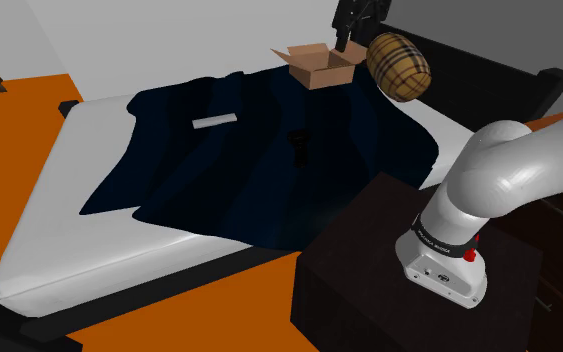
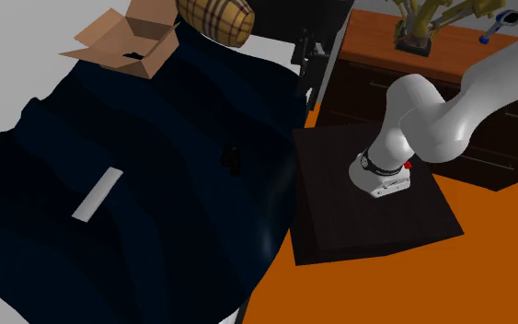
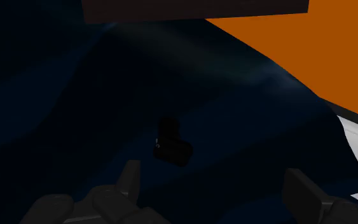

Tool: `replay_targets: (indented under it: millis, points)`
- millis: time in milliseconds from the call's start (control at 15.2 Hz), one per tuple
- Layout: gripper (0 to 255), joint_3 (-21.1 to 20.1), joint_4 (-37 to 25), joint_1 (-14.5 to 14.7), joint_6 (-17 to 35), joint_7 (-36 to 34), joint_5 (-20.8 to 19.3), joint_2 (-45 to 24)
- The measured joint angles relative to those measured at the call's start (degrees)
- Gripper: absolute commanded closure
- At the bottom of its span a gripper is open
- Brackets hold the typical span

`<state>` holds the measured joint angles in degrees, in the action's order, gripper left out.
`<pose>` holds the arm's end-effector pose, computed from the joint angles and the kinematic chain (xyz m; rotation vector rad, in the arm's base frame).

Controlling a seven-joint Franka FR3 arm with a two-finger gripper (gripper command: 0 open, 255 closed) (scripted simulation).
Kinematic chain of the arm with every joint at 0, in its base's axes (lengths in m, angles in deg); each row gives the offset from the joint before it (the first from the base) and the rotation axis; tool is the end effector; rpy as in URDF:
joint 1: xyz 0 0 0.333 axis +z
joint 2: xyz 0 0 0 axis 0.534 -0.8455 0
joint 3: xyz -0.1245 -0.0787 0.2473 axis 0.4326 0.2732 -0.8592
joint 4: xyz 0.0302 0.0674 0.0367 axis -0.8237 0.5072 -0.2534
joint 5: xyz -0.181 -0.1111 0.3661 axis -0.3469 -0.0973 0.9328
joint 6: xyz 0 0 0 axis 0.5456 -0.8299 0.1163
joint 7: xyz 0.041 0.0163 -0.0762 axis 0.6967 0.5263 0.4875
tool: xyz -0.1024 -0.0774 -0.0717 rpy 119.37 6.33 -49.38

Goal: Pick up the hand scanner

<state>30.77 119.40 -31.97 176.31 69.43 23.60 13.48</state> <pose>0.3774 -0.0116 0.5674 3.1089 -0.1664 0.2322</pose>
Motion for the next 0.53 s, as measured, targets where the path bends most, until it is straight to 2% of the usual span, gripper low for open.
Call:
replay_targets:
  millis: [198,528]
  points:
    - [0,1.04,1.62,0.5,2.06,2.37,-0.48,-0.72]
    - [0,5.49,6.41,2.25,10.05,12.29,-2.39,-4.91]
